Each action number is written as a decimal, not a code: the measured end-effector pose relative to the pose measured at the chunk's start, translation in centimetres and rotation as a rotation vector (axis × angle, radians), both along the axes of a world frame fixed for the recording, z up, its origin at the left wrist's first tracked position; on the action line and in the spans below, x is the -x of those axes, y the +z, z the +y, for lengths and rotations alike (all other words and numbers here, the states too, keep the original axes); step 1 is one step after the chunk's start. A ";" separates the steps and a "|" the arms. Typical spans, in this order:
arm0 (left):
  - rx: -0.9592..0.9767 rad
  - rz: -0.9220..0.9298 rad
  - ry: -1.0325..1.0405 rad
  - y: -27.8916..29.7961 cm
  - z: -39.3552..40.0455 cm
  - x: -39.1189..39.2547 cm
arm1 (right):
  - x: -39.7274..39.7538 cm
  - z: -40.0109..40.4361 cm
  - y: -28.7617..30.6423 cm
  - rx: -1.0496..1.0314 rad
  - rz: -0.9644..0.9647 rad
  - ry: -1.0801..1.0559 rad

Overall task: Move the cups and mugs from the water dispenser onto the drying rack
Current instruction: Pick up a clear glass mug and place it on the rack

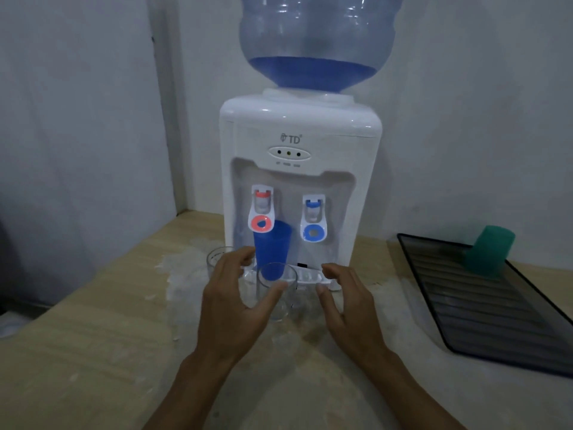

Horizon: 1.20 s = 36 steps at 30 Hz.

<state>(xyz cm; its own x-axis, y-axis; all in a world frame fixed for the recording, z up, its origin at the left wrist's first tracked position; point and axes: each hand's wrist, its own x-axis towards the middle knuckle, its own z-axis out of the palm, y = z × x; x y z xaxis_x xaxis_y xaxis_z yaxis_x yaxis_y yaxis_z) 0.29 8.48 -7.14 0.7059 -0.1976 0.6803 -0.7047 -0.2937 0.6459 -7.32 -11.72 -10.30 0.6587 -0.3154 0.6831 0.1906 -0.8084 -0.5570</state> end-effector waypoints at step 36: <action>0.094 0.034 -0.295 -1.4 -3.1 3.8 | 3.1 -0.3 0.9 -0.421 0.365 0.426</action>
<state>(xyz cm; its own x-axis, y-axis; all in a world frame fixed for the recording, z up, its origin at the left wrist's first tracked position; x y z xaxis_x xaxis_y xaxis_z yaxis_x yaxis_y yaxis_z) -3.49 5.37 -8.51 0.6504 -0.3343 0.6820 -0.7279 -0.0177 0.6855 -10.44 -11.99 -9.42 0.9477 -0.1680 0.2715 0.1843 -0.4066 -0.8948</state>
